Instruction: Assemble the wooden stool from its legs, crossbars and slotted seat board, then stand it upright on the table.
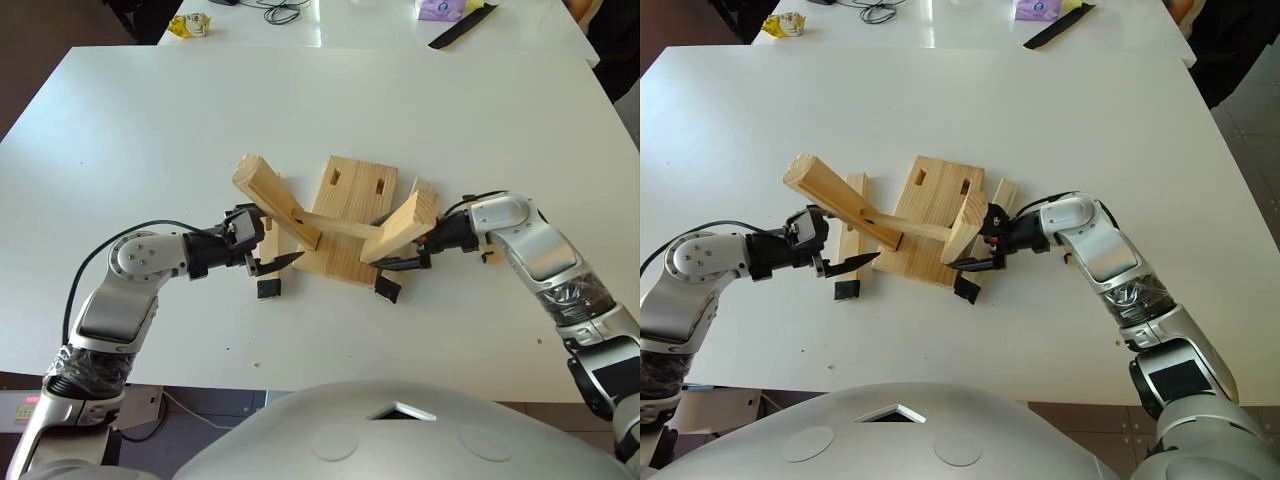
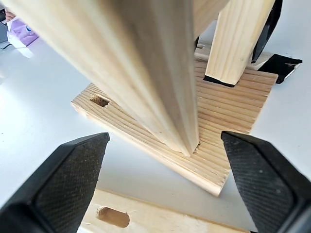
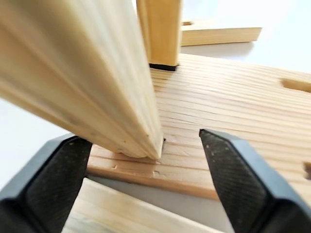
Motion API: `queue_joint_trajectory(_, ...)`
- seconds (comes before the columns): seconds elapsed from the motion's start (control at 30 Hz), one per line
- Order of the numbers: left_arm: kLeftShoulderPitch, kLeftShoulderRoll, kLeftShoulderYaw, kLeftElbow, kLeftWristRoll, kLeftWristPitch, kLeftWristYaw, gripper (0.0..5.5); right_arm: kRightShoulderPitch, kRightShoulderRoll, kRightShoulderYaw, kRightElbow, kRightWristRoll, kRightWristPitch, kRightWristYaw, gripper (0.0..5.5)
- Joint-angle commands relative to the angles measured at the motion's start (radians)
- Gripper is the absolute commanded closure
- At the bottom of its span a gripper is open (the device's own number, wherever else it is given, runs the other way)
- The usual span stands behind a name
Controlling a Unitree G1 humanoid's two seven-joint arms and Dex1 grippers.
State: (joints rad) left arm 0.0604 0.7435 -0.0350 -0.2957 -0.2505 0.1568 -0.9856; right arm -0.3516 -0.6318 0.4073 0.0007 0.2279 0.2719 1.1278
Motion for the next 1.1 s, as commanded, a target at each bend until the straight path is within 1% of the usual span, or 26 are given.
queue_joint_trajectory(0.03, 0.026, 0.037, 0.073, 0.002, -0.04, 0.011, -0.011, 1.22, 0.005, -0.064, -0.112, -0.083, 0.008, -0.009, -0.015, 1.29)
queue_joint_trajectory(0.2, 0.057, 0.047, 0.117, -0.04, -0.107, 0.041, -0.03, 1.22, 0.099, -0.166, -0.257, -0.211, 0.058, 0.024, -0.004, 1.29)
queue_joint_trajectory(0.27, 0.069, 0.044, 0.17, -0.069, -0.169, 0.078, -0.018, 1.22, 0.174, -0.204, -0.346, -0.28, 0.099, 0.057, -0.018, 1.29)
queue_joint_trajectory(0.33, 0.078, 0.037, 0.263, -0.099, -0.252, 0.129, 0.014, 1.22, 0.249, -0.215, -0.443, -0.346, 0.147, 0.098, -0.05, 1.29)
queue_joint_trajectory(0.4, 0.067, 0.015, 0.371, -0.131, -0.352, 0.193, 0.085, 1.22, 0.31, -0.195, -0.548, -0.408, 0.194, 0.14, -0.116, 1.29)
queue_joint_trajectory(0.43, 0.049, 0.0, 0.419, -0.147, -0.405, 0.227, 0.137, 1.22, 0.319, -0.163, -0.608, -0.448, 0.228, 0.183, -0.183, 1.29)
queue_joint_trajectory(0.47, 0.03, -0.012, 0.453, -0.163, -0.452, 0.26, 0.187, 1.22, 0.317, -0.133, -0.654, -0.483, 0.267, 0.227, -0.248, 1.29)
queue_joint_trajectory(0.5, 0.012, -0.023, 0.471, -0.184, -0.484, 0.284, 0.233, 1.22, 0.304, -0.099, -0.691, -0.514, 0.304, 0.264, -0.316, 1.46)
queue_joint_trajectory(0.53, -0.005, -0.032, 0.472, -0.21, -0.503, 0.305, 0.275, 1.41, 0.28, -0.061, -0.722, -0.542, 0.351, 0.305, -0.39, 1.52)
queue_joint_trajectory(0.57, -0.026, -0.044, 0.459, -0.235, -0.52, 0.325, 0.313, 1.53, 0.255, -0.025, -0.736, -0.569, 0.396, 0.339, -0.456, 1.74)
queue_joint_trajectory(0.6, -0.054, -0.058, 0.435, -0.26, -0.52, 0.345, 0.365, 1.64, 0.229, 0.008, -0.729, -0.605, 0.423, 0.363, -0.516, 1.84)
queue_joint_trajectory(0.67, -0.106, -0.087, 0.383, -0.307, -0.507, 0.369, 0.451, 1.97, 0.178, 0.068, -0.685, -0.67, 0.455, 0.41, -0.626, 2.16)
queue_joint_trajectory(0.73, -0.148, -0.111, 0.354, -0.343, -0.499, 0.395, 0.529, 2.0, 0.134, 0.096, -0.644, -0.717, 0.469, 0.45, -0.703, 2.19)
queue_joint_trajectory(0.87, -0.227, -0.14, 0.33, -0.377, -0.503, 0.432, 0.639, 2.0, 0.041, 0.138, -0.634, -0.76, 0.551, 0.518, -0.816, 2.19)
queue_joint_trajectory(1.1, -0.368, -0.193, 0.288, -0.392, -0.581, 0.481, 0.728, 2.0, -0.101, 0.208, -0.635, -0.758, 0.719, 0.529, -0.932, 2.19)
